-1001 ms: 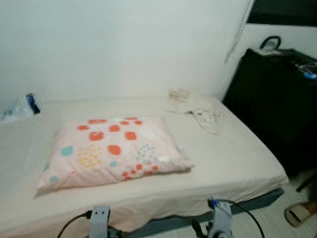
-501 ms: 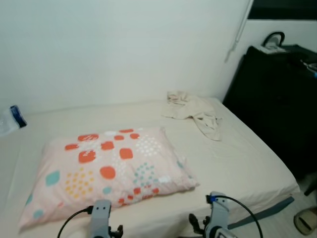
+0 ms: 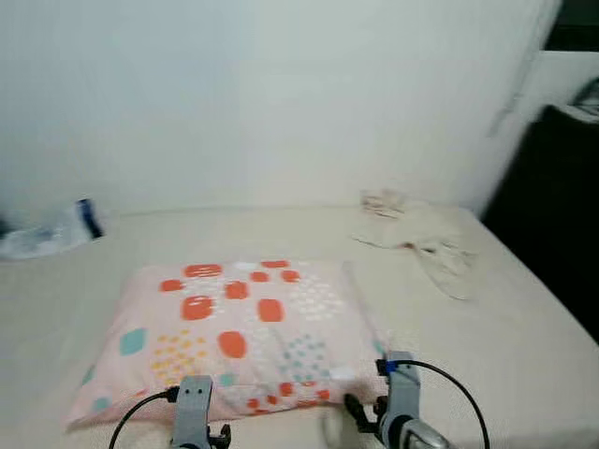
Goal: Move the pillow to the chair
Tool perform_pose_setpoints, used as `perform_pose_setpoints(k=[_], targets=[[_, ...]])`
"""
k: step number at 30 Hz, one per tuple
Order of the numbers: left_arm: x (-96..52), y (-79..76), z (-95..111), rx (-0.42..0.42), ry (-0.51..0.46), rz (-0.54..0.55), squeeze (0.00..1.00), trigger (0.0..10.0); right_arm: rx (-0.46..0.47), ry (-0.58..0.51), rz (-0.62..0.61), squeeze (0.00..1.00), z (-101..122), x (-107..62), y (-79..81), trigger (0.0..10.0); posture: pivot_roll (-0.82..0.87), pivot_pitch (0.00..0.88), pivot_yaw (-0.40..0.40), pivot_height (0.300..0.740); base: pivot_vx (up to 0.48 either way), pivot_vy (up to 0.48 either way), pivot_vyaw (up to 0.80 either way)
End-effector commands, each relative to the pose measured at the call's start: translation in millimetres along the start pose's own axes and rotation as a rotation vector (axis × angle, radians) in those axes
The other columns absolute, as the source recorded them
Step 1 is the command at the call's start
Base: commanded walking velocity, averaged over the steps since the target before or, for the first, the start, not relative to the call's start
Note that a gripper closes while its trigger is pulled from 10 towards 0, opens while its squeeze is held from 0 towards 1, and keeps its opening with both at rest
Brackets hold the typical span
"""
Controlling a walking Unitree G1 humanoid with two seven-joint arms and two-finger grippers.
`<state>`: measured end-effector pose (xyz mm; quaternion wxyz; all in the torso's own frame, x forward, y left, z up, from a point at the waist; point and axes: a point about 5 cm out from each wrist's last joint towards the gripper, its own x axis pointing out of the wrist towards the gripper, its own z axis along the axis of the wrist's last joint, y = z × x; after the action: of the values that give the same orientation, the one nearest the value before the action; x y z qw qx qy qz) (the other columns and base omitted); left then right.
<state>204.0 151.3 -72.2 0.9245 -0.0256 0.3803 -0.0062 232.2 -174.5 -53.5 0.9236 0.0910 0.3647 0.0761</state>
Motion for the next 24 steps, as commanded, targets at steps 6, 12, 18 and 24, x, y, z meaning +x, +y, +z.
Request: perform_pose_setpoints(k=[6, 12, 18, 24], targets=[[-1.6, -0.2, -7.4, 0.023, 0.035, 0.006, 0.0, 10.0, -0.011, -0.008, -0.017, 0.0, 2.6, -0.6, -3.9, 10.0, 0.0, 0.0, -0.029, 0.74, 0.0, 0.0, 0.77], [-1.4, 0.0, -6.8, 0.027, 0.032, 0.002, 0.0, 10.0, 0.025, -0.043, -0.167, 0.0, 19.3, -2.6, -23.7, 10.0, 0.01, 0.0, -0.026, 0.74, 0.0, 0.0, 0.1], [0.2, -0.7, 0.0, 0.048, 0.006, -0.013, 0.0, 10.0, 0.195, -0.271, -0.147, 0.0, 74.0, -4.6, -38.1, 10.0, 0.0, 0.0, -0.02, 0.74, 0.0, 0.0, 0.0], [1.7, -2.5, 5.6, 0.079, -0.013, -0.015, 0.0, 10.0, 0.322, -0.313, 0.031, 0.0, 93.8, 0.6, -23.5, 10.0, -0.01, 0.0, -0.021, 0.725, 0.0, 0.0, 0.0]])
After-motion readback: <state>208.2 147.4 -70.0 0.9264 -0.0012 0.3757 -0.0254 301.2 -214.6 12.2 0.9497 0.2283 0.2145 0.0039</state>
